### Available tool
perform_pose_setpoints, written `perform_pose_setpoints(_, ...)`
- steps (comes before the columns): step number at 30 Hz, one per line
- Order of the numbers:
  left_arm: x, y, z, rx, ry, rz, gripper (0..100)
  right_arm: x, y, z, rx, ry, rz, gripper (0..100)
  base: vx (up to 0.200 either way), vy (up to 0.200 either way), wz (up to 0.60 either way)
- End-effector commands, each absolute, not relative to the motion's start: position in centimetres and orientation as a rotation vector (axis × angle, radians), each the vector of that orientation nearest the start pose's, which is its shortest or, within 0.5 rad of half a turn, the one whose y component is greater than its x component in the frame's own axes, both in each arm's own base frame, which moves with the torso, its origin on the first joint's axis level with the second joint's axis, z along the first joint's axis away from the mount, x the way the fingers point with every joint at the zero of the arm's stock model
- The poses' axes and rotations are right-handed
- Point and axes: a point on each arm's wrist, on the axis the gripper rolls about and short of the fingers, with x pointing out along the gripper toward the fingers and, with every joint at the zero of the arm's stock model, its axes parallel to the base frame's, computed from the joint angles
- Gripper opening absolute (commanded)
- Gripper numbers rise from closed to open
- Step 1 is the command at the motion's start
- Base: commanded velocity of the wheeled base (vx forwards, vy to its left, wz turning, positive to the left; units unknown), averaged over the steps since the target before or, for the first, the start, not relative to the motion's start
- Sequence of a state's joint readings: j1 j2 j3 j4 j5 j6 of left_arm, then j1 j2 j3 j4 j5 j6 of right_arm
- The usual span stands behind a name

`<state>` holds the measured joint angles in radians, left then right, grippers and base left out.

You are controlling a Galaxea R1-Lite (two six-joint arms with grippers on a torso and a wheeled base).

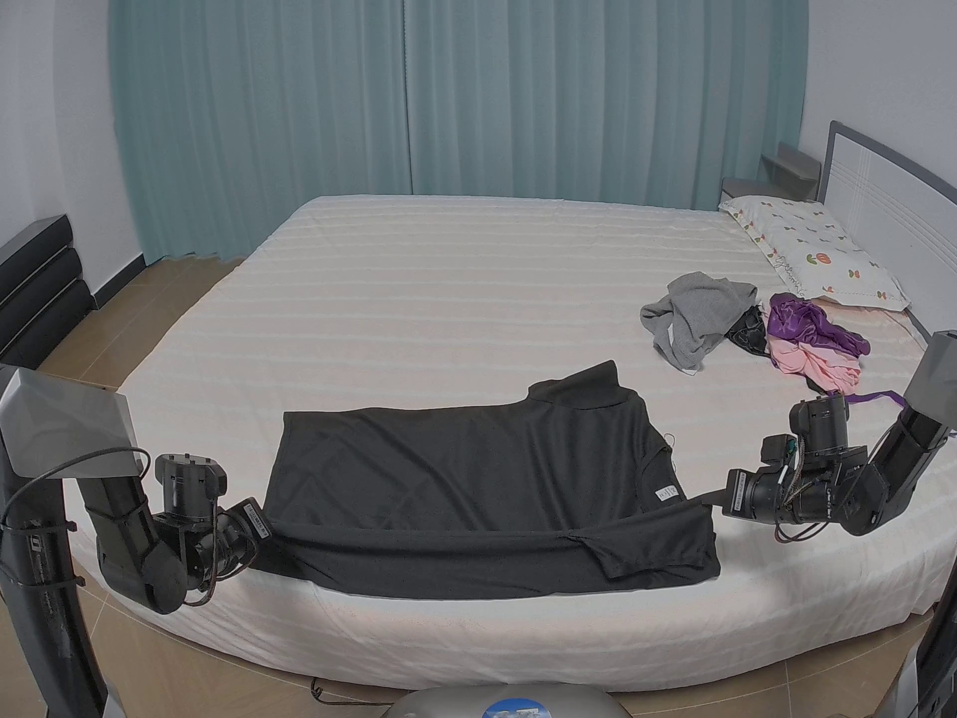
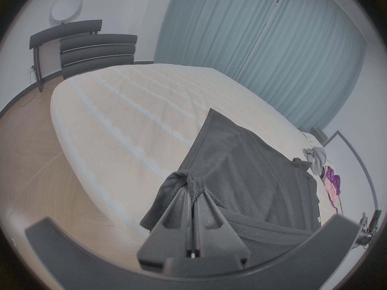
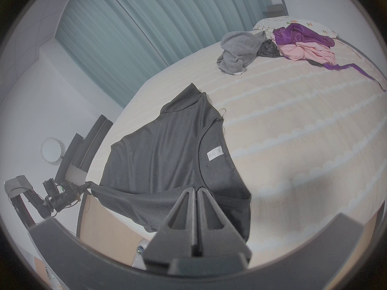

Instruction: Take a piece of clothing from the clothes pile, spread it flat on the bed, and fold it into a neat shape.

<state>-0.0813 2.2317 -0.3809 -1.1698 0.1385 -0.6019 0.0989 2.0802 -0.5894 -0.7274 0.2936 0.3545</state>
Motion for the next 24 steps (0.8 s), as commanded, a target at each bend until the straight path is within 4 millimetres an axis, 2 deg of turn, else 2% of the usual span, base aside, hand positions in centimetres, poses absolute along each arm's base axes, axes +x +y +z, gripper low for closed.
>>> perform_pose_setpoints(1,29.8,-2.1,-2.8,-0.519,0.646,0.268,0,31.8,3.9,1.4,0.402,0.837,0.221,0,0.000,0.000,0.00)
perform_pose_setpoints(5,30.0,-2.1,-3.7,-0.515,0.665,0.271,0,32.7,3.9,1.0,0.398,0.834,0.206,0,0.000,0.000,0.00)
perform_pose_setpoints(12,30.9,-2.3,-4.4,-0.577,0.657,0.287,0,33.0,4.5,-0.2,0.394,0.864,0.213,0,0.000,0.000,0.00)
perform_pose_setpoints(13,31.0,-2.3,-4.4,-0.580,0.653,0.287,100,33.1,4.5,-0.4,0.394,0.867,0.214,0,0.000,0.000,0.00)
perform_pose_setpoints(14,31.1,-2.3,-4.4,-0.585,0.648,0.285,100,33.1,4.5,-0.6,0.396,0.870,0.213,0,0.000,0.000,0.00)
perform_pose_setpoints(15,31.2,-2.2,-4.4,-0.590,0.645,0.287,100,33.1,4.5,-0.8,0.395,0.874,0.212,100,0.000,0.000,0.00)
perform_pose_setpoints(19,31.2,-2.2,-4.2,-0.613,0.636,0.290,100,33.1,4.5,-0.4,0.434,0.871,0.207,100,0.000,0.000,0.00)
perform_pose_setpoints(24,31.0,-2.0,-3.3,-0.643,0.614,0.294,100,32.6,4.8,1.2,0.515,0.848,0.210,100,0.000,0.000,0.00)
